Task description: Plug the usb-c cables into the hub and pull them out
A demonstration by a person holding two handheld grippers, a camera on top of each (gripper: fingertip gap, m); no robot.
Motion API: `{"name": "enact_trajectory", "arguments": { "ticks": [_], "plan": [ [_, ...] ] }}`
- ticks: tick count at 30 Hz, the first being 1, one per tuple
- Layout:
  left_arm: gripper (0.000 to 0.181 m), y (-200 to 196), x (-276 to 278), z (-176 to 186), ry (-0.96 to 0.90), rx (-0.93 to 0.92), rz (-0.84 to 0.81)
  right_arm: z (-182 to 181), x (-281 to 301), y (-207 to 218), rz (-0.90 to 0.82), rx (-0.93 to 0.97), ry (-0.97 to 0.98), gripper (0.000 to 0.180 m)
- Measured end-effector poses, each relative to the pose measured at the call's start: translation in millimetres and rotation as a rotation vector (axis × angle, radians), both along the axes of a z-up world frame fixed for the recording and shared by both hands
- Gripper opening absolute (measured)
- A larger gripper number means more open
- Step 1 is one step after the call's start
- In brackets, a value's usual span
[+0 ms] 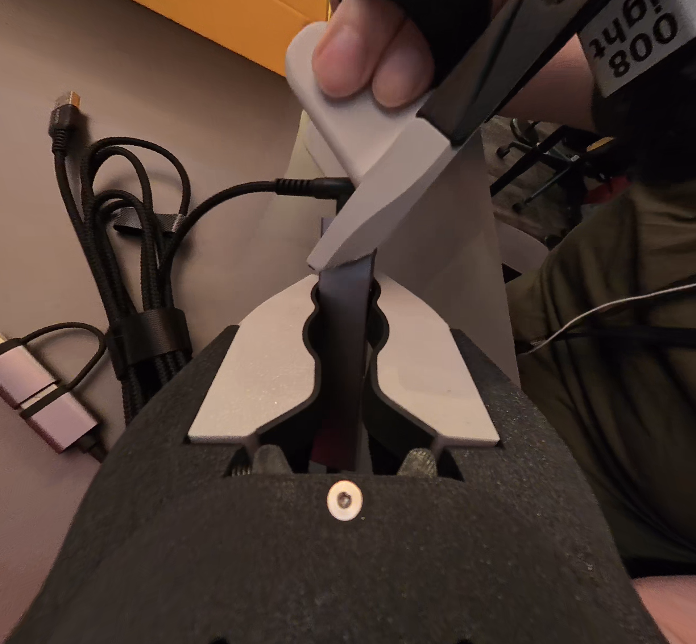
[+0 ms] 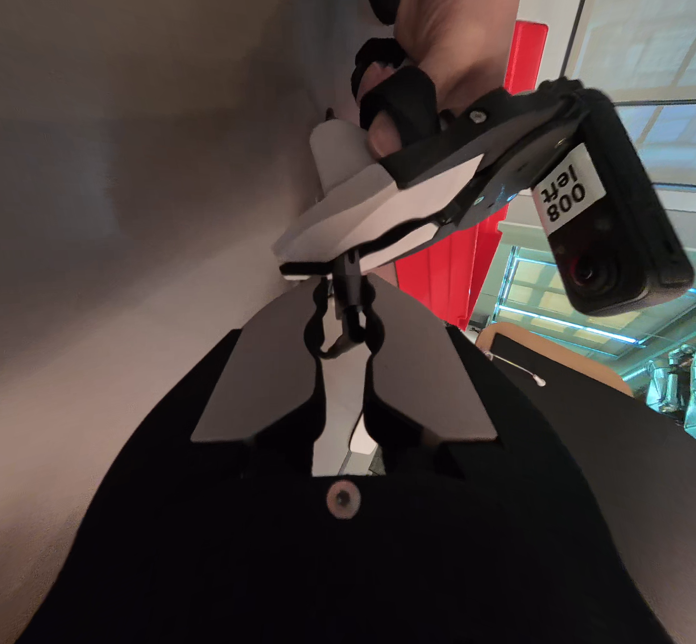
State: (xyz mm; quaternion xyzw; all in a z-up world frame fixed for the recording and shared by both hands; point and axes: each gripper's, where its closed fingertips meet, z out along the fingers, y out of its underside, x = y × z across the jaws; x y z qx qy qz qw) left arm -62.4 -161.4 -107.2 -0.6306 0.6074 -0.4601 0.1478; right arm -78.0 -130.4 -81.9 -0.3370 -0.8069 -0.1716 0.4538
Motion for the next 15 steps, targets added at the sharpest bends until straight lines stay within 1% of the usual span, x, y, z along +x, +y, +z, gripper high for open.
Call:
{"name": "enact_trajectory", "arguments": {
  "ticks": [4, 5, 6, 8, 11, 13, 15],
  "plan": [
    [0.020, -4, 0, -1, 0.002, -0.026, -0.020, -3, -1, -3, -0.009, -0.020, -0.054, 0.015],
    [0.020, -5, 0, -3, 0.011, -0.020, -0.027, -5, -1, -5, -0.013, -0.057, -0.056, 0.013],
    [0.021, -6, 1, -4, 0.020, -0.003, -0.039, -6, 0, -8, -0.026, -0.114, -0.051, 0.011],
    [0.024, -3, 5, 3, -0.015, 0.081, -0.020, 0, 6, -4, -0.055, -0.158, -0.010, 0.012],
    [0.049, 17, 3, 40, -0.148, 0.234, 0.120, 14, 18, 9, -0.122, -0.235, 0.105, 0.011],
    [0.069, 33, -6, 77, -0.278, 0.329, 0.258, 20, 24, 18, -0.175, -0.361, 0.250, 0.011],
    [0.082, 42, -20, 115, -0.426, 0.436, 0.371, 26, 32, 35, -0.250, -0.497, 0.424, 0.011]
  ]
}}
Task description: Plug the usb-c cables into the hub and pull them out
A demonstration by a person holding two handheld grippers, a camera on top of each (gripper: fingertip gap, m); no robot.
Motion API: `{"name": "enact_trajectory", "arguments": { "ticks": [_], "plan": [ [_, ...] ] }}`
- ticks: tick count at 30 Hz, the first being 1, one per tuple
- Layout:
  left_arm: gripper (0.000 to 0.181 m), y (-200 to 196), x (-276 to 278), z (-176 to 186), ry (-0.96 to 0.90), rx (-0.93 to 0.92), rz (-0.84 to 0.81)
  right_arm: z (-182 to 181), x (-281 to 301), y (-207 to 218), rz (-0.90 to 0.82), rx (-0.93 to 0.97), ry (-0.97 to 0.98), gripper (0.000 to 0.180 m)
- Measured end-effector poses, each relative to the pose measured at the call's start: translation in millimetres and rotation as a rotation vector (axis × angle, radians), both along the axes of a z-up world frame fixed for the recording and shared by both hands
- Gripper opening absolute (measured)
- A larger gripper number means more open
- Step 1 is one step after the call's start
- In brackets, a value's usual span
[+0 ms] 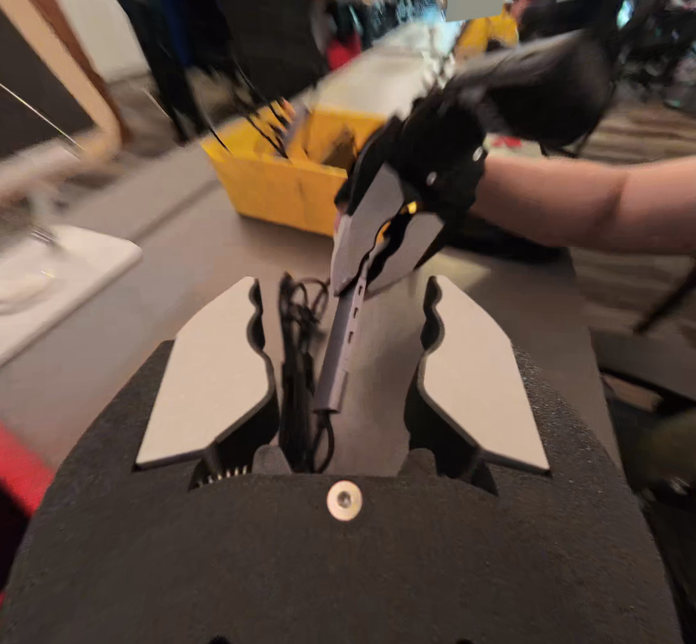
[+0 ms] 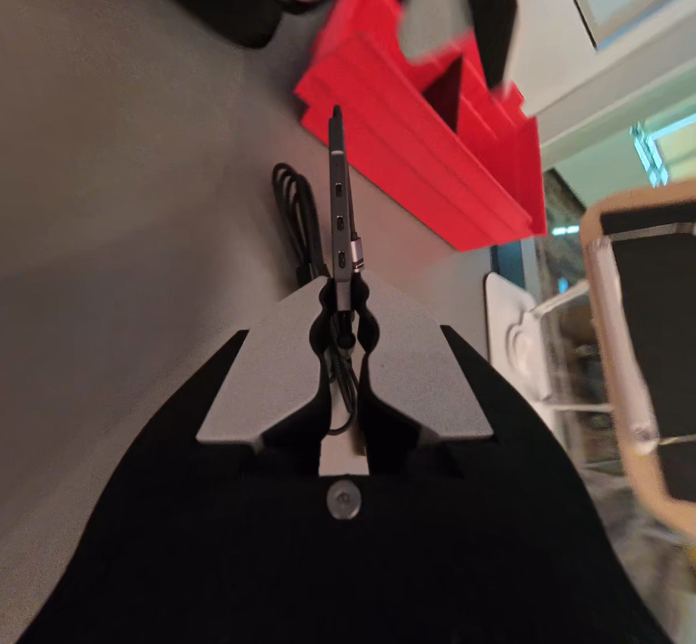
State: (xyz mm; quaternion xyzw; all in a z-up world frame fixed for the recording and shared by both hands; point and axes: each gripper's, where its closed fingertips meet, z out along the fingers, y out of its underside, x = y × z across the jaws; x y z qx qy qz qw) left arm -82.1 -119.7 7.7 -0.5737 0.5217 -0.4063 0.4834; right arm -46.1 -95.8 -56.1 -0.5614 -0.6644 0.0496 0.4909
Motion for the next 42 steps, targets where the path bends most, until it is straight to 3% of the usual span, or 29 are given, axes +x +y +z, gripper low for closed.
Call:
{"name": "enact_trajectory", "arguments": {
  "ticks": [3, 8, 12, 17, 23, 31, 36, 42],
  "plan": [
    [0.081, 2, -22, 41, -0.196, 0.103, 0.096, 24, 16, 23, -0.123, -0.163, 0.195, 0.011],
    [0.075, 23, -43, 54, -0.294, 0.158, 0.253, 81, 36, 56, -0.268, -0.289, 0.233, 0.011],
    [0.060, 33, -44, 50, -0.353, 0.114, 0.271, 143, 46, 75, -0.323, -0.313, 0.228, 0.011],
    [0.061, 42, -30, 26, -0.289, 0.029, 0.259, 223, 75, 92, -0.361, -0.269, 0.249, 0.011],
    [0.059, 41, -20, 13, -0.251, -0.019, 0.232, 266, 150, 98, -0.425, -0.258, 0.253, 0.011],
    [0.047, 36, -1, -15, -0.134, -0.081, 0.164, 260, 268, 80, -0.546, -0.264, 0.367, 0.011],
    [0.038, 31, 7, -25, -0.075, -0.048, 0.140, 223, 314, 76, -0.634, -0.313, 0.316, 0.011],
    [0.028, 28, 15, -46, 0.031, -0.022, 0.112, 157, 325, 81, -0.626, -0.463, 0.064, 0.011]
  ]
}}
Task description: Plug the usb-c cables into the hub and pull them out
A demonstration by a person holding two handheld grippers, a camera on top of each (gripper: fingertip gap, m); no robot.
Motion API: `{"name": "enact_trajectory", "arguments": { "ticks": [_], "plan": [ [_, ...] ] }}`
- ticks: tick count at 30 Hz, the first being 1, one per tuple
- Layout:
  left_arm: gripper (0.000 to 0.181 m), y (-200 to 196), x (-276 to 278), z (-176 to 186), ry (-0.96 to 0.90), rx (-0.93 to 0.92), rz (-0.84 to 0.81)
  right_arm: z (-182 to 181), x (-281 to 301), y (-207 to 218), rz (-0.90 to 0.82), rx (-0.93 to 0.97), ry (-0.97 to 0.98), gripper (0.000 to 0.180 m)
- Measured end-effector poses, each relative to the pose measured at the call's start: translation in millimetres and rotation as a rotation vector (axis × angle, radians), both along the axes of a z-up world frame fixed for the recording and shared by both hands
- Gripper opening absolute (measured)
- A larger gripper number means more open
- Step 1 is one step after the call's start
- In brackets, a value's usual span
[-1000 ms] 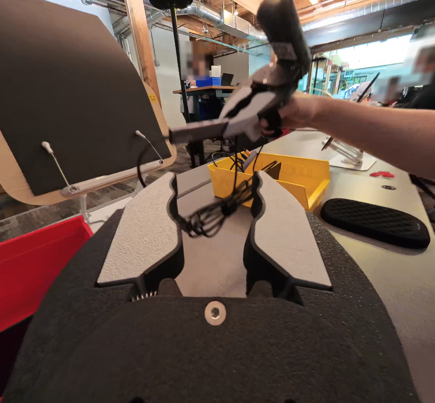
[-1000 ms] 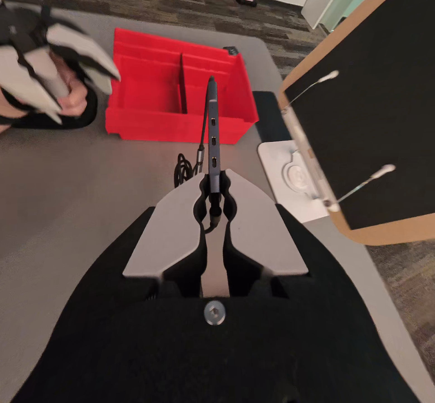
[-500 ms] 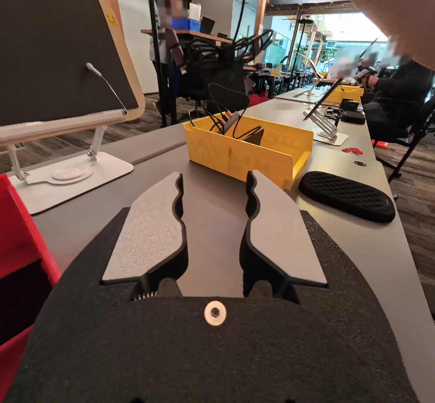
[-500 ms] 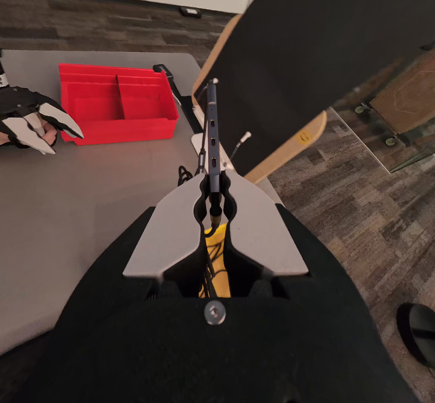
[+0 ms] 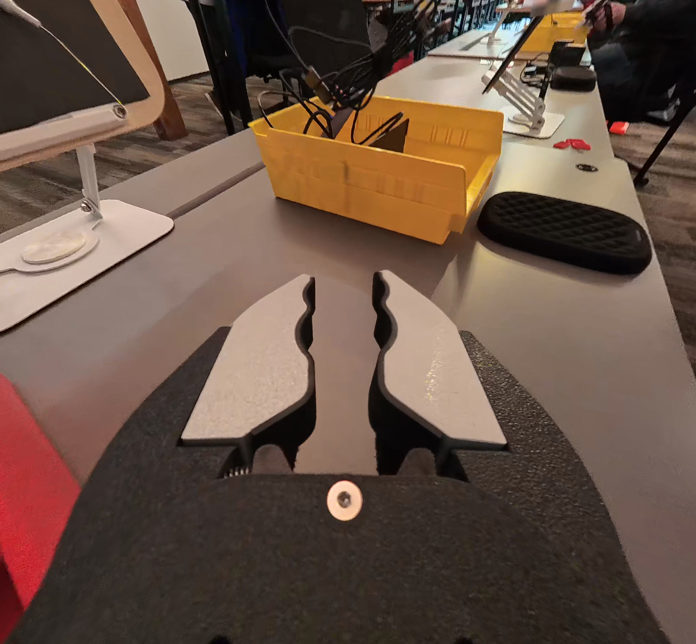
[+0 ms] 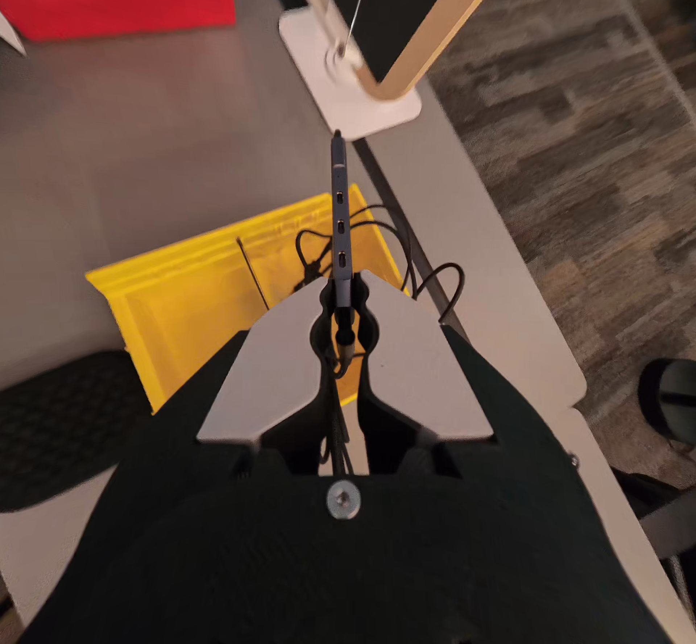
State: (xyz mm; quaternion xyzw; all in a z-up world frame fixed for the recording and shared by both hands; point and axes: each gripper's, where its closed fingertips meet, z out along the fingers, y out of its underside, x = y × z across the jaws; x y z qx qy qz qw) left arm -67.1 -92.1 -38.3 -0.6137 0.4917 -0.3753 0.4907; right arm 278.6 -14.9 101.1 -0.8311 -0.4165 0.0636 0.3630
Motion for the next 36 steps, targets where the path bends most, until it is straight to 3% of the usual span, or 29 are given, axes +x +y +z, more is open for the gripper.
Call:
{"name": "enact_trajectory", "arguments": {
  "ticks": [4, 9, 14, 22, 28, 30, 33, 36],
  "plan": [
    [0.027, -3, 8, -17, 0.084, 0.004, -0.010, -40, -12, 15, 0.064, -0.124, -0.149, 0.011],
    [0.027, -6, 14, -42, 0.233, 0.083, -0.017, -59, -41, 42, 0.112, -0.198, -0.198, 0.011],
    [0.027, -12, 20, -51, 0.267, 0.096, -0.048, -81, -22, 54, -0.017, -0.322, -0.216, 0.011],
    [0.027, -15, 20, -40, 0.211, 0.043, -0.052, -132, 35, 20, -0.219, -0.515, -0.153, 0.011],
    [0.027, -15, 18, -32, 0.186, 0.049, -0.042, -149, 60, 25, -0.270, -0.322, -0.266, 0.016],
    [0.028, -14, 17, -29, 0.171, 0.044, -0.033, -143, 62, 25, -0.266, -0.228, -0.300, 0.025],
    [0.030, -11, 12, -20, 0.133, 0.024, -0.014, -100, 51, 28, -0.289, -0.007, -0.176, 0.037],
    [0.032, -5, 4, -4, 0.061, -0.026, 0.020, -30, 37, 16, -0.416, 0.241, 0.104, 0.054]
  ]
}}
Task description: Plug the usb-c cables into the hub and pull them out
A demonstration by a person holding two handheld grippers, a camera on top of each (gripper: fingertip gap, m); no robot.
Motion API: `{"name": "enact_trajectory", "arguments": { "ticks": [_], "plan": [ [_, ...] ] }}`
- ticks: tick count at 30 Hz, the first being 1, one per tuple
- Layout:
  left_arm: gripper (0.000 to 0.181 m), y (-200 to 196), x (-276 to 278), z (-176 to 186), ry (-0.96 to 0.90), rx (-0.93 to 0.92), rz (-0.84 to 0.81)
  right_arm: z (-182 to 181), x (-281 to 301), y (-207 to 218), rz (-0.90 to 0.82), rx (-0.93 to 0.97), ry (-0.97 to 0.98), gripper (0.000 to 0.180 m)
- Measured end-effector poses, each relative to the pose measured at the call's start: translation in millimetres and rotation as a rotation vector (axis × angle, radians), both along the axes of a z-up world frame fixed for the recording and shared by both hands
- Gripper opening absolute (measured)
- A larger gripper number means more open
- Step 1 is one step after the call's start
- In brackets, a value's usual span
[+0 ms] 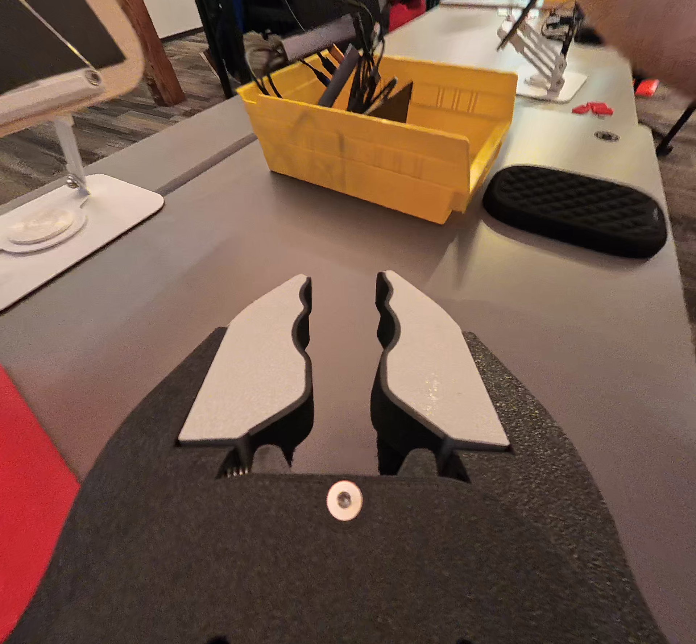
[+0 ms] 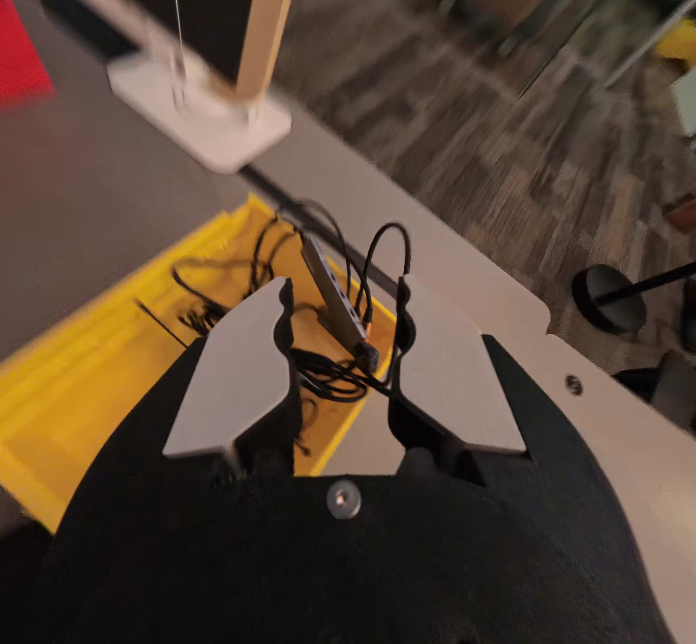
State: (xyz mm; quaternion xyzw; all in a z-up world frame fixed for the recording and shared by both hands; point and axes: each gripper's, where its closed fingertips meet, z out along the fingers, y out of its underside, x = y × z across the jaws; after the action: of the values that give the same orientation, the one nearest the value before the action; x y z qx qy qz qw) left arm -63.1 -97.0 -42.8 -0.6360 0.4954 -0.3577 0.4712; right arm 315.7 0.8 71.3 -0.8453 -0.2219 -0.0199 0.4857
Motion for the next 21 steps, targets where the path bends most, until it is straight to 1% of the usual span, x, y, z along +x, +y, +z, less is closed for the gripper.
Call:
{"name": "enact_trajectory", "arguments": {
  "ticks": [1, 3, 4, 5, 6, 8, 9, 11, 12, 13, 14, 16, 17, 18, 20, 21],
  "plan": [
    [0.033, 0, -3, 9, -0.036, -0.021, 0.002, 19, -4, -11, -0.062, 0.069, 0.111, 0.057],
    [0.037, -1, -11, 37, -0.136, -0.058, 0.001, 37, -14, -41, -0.159, 0.163, 0.324, 0.057],
    [0.037, -1, -17, 57, -0.193, -0.082, 0.015, 39, -15, -53, -0.190, 0.193, 0.368, 0.057],
    [0.037, 0, -27, 77, -0.233, -0.108, 0.037, 35, -11, -61, -0.232, 0.202, 0.365, 0.057],
    [0.036, 2, -38, 96, -0.248, -0.129, 0.065, 26, -3, -66, -0.287, 0.184, 0.337, 0.057],
    [0.037, 11, -67, 129, -0.219, -0.154, 0.129, -6, 14, -73, -0.382, 0.052, 0.293, 0.058],
    [0.041, 19, -85, 141, -0.181, -0.164, 0.172, -23, 15, -76, -0.379, -0.020, 0.307, 0.058],
    [0.061, 50, -129, 151, -0.049, -0.171, 0.334, -55, 6, -77, -0.279, -0.108, 0.362, 0.058],
    [0.067, 70, -157, 148, 0.043, -0.164, 0.437, -72, 18, -78, -0.324, -0.169, 0.355, 0.058],
    [0.070, 90, -187, 144, 0.134, -0.159, 0.545, -90, 32, -83, -0.401, -0.248, 0.334, 0.058],
    [0.071, 110, -218, 137, 0.213, -0.169, 0.656, -104, 38, -87, -0.428, -0.310, 0.316, 0.058],
    [0.069, 142, -272, 116, 0.325, -0.247, 0.857, -126, 45, -97, -0.473, -0.420, 0.293, 0.059],
    [0.070, 153, -291, 101, 0.362, -0.301, 0.918, -135, 48, -103, -0.508, -0.474, 0.286, 0.059],
    [0.069, 160, -299, 85, 0.383, -0.352, 0.927, -142, 49, -107, -0.532, -0.517, 0.283, 0.058],
    [0.070, 168, -301, 48, 0.409, -0.438, 0.868, -153, 43, -111, -0.529, -0.587, 0.303, 0.056],
    [0.070, 172, -305, 31, 0.468, -0.482, 0.854, -159, 37, -113, -0.516, -0.631, 0.311, 0.054]
  ]
}}
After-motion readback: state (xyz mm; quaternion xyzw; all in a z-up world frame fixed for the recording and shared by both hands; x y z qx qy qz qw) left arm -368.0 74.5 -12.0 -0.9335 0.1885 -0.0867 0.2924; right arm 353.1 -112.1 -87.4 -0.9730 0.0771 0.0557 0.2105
